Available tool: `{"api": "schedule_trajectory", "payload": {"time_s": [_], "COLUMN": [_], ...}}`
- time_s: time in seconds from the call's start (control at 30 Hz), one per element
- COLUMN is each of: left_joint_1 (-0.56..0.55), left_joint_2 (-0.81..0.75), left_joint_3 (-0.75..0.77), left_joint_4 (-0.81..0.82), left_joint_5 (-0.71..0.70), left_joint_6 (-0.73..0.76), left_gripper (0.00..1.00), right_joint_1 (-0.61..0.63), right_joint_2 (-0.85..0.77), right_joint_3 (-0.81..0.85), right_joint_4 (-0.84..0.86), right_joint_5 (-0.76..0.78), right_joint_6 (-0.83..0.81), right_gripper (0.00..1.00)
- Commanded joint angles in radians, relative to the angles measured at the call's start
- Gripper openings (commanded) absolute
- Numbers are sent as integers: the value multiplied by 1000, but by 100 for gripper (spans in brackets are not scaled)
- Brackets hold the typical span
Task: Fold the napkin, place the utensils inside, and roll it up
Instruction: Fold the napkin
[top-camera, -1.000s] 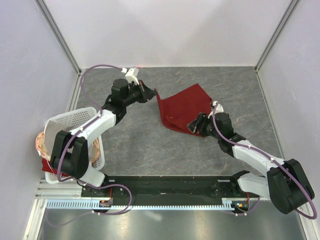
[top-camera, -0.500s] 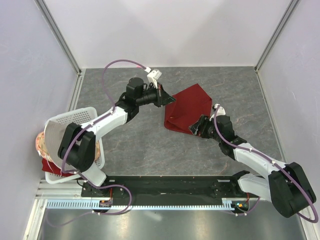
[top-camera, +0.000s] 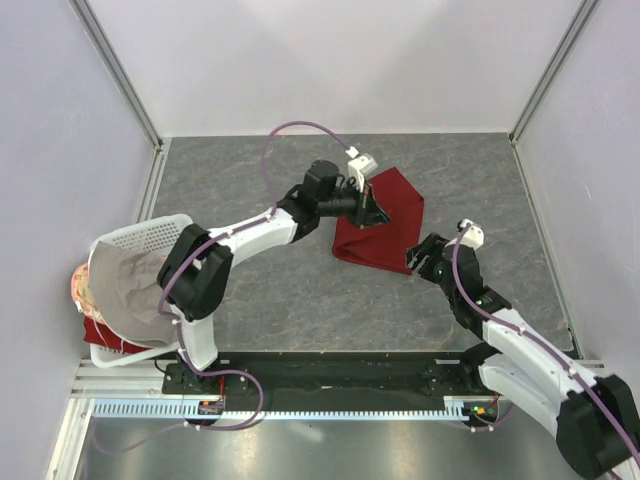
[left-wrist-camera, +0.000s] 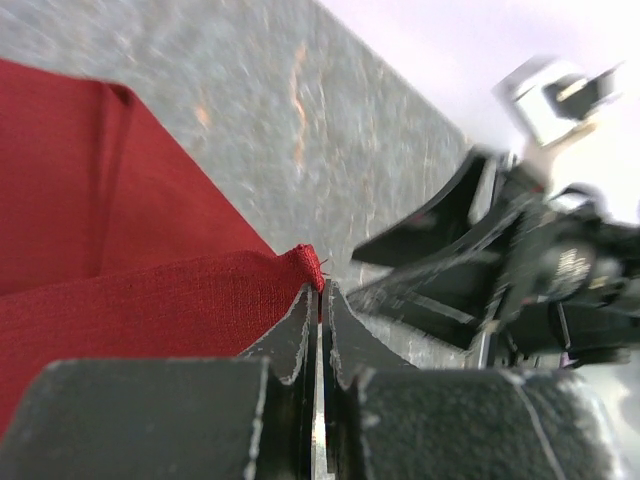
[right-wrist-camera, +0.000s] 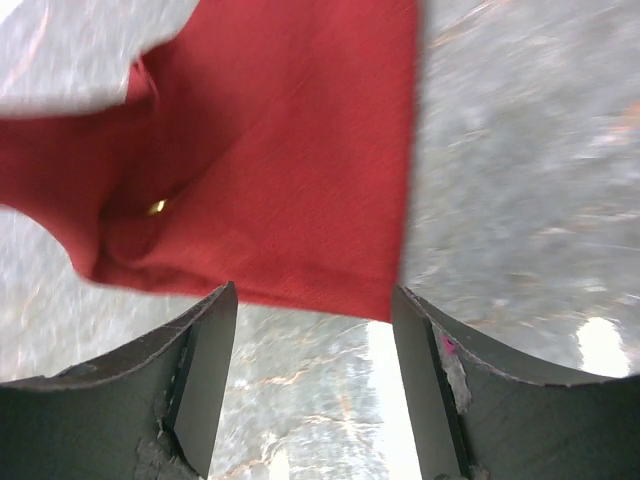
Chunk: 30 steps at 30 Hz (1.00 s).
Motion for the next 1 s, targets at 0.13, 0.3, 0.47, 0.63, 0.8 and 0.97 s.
{"api": "schedule_trajectory", "payload": {"time_s": [0.13,0.3,0.47,0.63,0.8,0.97], "left_joint_1": [-92,-132,-166,-189,-198,-200], "left_joint_2": [131,199,245,280,288,271], "left_joint_3": [96,107,112,112,106,89], "left_joint_4": [-84,-117,-124,-121,-94,-54], "left_joint_5": [-3,-39,-111,-183,-232,-255], "left_joint_6": [118,151,160,163,149,129], "left_gripper": [2,2,2,2,2,2], "right_joint_1": [-3,-3,-3,-3,-3,-3], "right_joint_2": [-182,-175,-127,-106,-104,-104], "right_joint_3": [-44,-41,-34,-33,-36,-40], "right_joint_4": [-109,-116,-92,-69,-67,-66], "right_joint_5": [212,198,163,145,133,125], "right_joint_6": [33,36,39,39,39,39], "right_gripper": [73,74,74,74,75,74]}}
